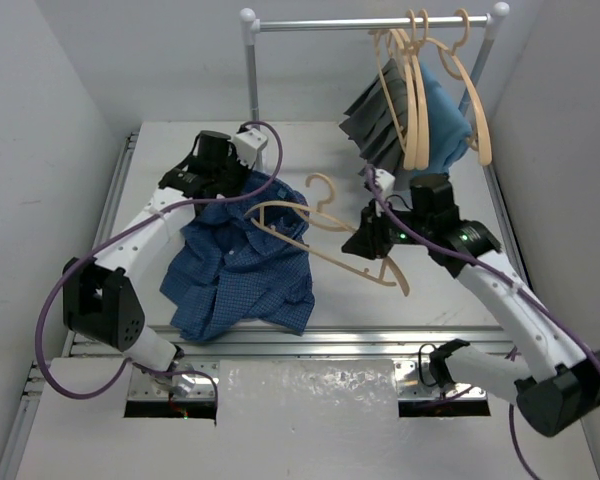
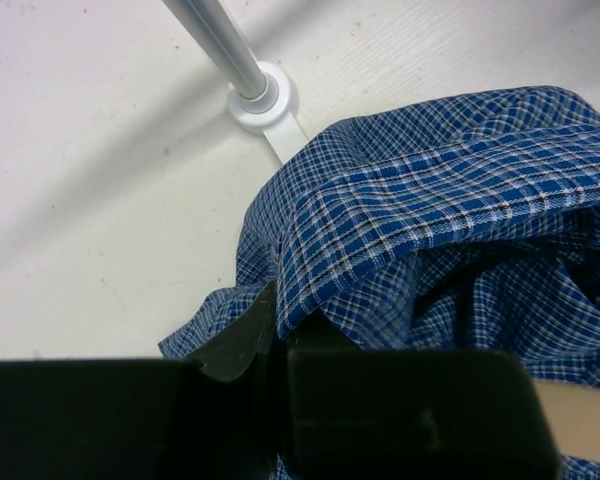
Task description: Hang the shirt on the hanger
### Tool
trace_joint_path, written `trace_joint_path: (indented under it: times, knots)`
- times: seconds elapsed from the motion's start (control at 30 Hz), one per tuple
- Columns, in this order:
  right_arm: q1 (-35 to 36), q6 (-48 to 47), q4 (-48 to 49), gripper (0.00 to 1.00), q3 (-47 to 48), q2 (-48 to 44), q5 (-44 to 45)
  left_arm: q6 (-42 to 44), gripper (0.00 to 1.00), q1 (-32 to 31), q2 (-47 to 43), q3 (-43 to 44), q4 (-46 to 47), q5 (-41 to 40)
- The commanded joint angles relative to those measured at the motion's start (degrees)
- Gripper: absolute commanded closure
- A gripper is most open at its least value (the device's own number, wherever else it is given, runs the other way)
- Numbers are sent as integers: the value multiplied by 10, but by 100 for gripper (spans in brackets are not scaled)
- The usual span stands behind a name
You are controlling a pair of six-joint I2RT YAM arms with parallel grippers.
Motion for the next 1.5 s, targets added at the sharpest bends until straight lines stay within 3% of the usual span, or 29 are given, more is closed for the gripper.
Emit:
trace_joint_path:
  times: [0.0,0.2,0.43,0.63,0.83,1.23,1.4,1.47]
  knots:
    - [68,-22,55,100,65,64,56,9,100,4,-42,16,0,20]
    - [96,-56,68,100,119,140,145,22,100,4,-69,14,-27,35]
    - [114,-88,143,100,127,150,195,34,100,4,-90,21,-67,61]
    - [126,-200,220,100,93,147,15,35,100,2,-100,59,-80,111]
    - [126,-233,257,100,67,141,24,43,100,1,-128,115,-116,162]
    - [126,-247,271,100,88,199,-53,67,93,-24,-143,175,-165,254]
    - [125,-219,294,100,55,219,-71,89,82,-25,-142,114,-160,268]
    - [125,-201,340,100,26,219,-70,91,59,-25,-138,87,-150,242]
